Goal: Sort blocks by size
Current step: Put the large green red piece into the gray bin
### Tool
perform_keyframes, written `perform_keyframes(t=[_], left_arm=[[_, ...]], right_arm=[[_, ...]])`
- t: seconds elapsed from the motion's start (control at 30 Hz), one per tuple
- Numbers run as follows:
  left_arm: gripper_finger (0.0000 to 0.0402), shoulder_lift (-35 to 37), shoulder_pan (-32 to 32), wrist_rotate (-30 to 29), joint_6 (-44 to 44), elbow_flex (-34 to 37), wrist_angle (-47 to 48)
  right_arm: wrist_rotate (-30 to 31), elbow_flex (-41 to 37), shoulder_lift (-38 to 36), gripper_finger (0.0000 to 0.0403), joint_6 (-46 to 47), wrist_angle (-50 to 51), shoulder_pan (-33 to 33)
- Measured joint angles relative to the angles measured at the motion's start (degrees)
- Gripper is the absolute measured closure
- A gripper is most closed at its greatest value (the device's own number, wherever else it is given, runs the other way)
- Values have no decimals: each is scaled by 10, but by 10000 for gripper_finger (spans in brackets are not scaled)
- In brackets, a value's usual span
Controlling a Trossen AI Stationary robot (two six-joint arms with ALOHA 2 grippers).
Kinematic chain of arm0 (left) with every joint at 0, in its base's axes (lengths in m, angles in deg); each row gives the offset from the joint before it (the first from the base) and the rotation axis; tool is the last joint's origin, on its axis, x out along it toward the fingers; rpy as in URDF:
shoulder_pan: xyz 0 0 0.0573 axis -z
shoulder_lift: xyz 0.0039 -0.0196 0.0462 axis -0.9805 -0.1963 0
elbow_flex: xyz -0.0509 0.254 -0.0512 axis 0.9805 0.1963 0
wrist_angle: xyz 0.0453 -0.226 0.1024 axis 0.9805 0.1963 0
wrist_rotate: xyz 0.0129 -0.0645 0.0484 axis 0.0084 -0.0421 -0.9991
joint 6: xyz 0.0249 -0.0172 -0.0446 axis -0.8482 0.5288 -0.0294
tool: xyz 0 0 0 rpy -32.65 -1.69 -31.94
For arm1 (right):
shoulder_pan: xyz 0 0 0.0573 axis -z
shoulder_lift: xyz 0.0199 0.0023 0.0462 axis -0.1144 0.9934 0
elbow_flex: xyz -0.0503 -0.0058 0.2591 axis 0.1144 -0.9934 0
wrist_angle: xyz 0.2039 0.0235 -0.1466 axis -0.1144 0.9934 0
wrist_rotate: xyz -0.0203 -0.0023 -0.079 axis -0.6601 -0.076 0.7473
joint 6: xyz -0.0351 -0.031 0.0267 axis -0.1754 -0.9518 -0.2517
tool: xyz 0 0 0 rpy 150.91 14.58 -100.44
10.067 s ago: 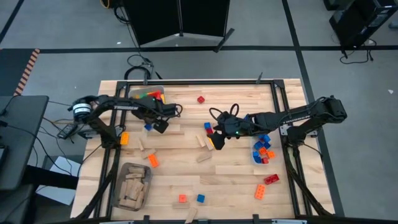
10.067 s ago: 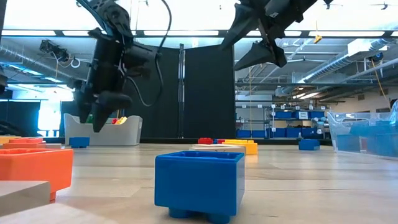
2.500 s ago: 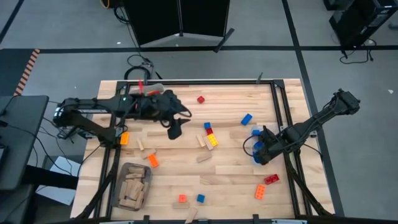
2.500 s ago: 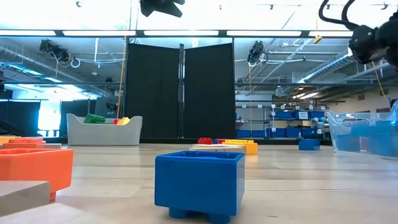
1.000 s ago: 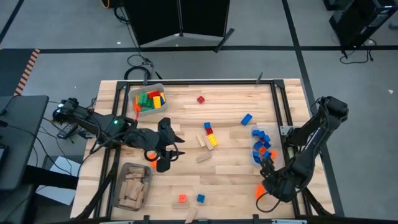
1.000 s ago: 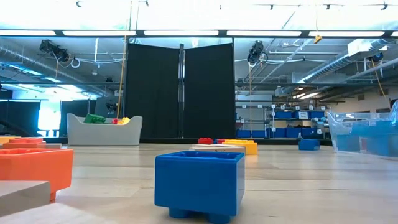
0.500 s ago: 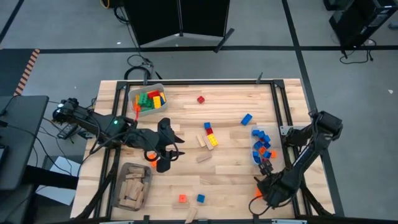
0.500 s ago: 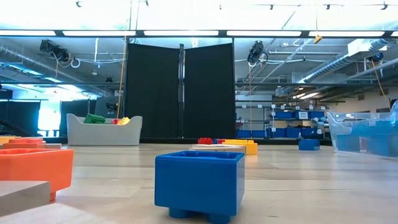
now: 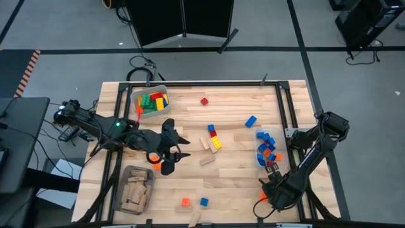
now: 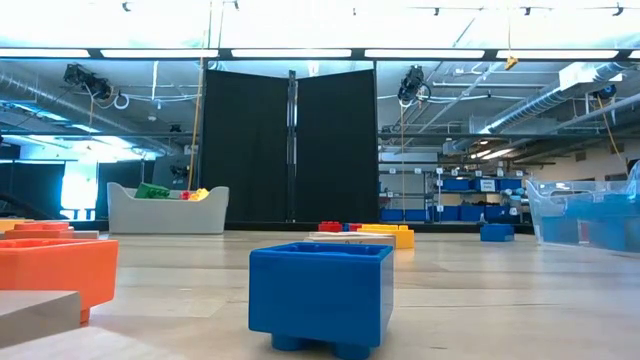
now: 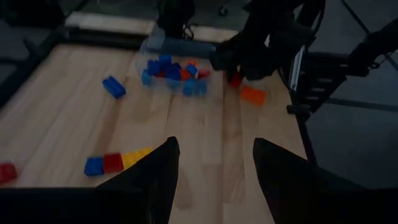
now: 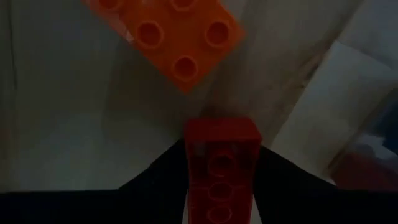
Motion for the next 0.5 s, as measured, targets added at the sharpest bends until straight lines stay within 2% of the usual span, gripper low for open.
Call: perform_keyframes(t=[0.13, 0.33, 0.5], left_arm=[[188, 0, 0, -3, -35, 0, -38], [188, 0, 0, -4, -112, 0, -101], [188, 0, 0, -7, -161, 0, -138]], right_arm=[[0, 1, -29, 253, 20, 2, 0], [11, 1, -119, 253, 125, 12, 0], [92, 21, -219, 253, 217, 35, -1]])
